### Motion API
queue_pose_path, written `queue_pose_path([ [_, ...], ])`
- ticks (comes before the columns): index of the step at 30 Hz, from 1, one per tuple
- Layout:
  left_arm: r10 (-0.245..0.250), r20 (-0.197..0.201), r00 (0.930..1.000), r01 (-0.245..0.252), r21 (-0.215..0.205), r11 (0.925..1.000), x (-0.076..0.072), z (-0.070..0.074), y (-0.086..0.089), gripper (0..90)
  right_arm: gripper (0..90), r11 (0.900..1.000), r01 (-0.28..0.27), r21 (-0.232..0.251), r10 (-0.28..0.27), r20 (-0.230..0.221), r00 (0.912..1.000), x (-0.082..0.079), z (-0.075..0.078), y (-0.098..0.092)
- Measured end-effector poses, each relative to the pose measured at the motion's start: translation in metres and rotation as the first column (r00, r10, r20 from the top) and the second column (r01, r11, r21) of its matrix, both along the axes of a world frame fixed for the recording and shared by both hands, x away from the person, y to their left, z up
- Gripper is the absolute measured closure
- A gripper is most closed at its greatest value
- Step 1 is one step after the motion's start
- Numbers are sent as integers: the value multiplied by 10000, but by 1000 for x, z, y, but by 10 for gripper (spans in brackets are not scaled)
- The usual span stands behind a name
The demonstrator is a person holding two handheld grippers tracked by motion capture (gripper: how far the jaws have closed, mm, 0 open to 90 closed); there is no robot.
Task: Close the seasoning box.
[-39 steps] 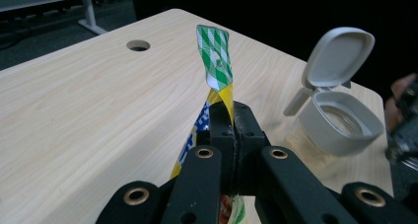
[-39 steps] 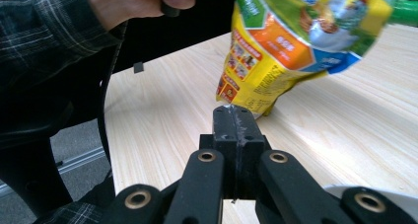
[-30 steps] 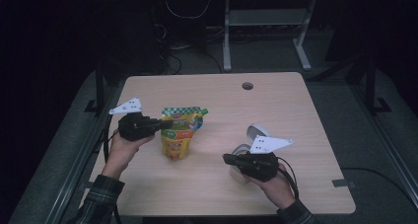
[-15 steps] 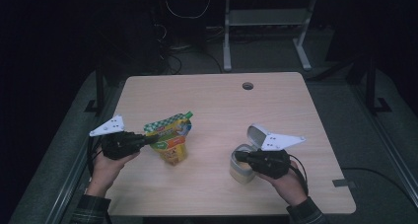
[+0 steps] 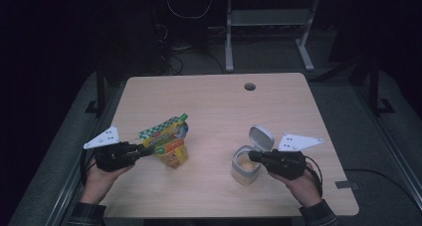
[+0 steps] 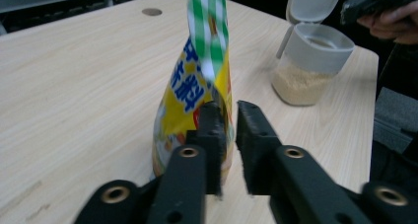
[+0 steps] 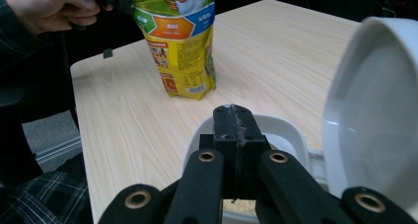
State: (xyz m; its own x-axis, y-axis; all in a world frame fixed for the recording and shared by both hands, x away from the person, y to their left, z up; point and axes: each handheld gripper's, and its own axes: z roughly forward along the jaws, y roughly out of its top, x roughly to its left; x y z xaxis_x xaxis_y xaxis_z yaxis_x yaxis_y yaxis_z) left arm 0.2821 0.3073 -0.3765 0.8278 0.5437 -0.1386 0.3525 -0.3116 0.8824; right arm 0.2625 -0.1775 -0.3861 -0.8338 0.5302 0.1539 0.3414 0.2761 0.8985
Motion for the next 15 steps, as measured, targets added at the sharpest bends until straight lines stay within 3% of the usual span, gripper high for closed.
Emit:
queue_pose_path([
  [7,473,-324,9984,-457,491,9977,-9,-13,10,534,900,9998,167,-49,-166,99,9998,-3,-1,-13],
  [15,887,-402,9952,-856,739,9936,-19,-27,13,363,900,9980,610,-188,-608,83,9981,-8,-6,-34],
])
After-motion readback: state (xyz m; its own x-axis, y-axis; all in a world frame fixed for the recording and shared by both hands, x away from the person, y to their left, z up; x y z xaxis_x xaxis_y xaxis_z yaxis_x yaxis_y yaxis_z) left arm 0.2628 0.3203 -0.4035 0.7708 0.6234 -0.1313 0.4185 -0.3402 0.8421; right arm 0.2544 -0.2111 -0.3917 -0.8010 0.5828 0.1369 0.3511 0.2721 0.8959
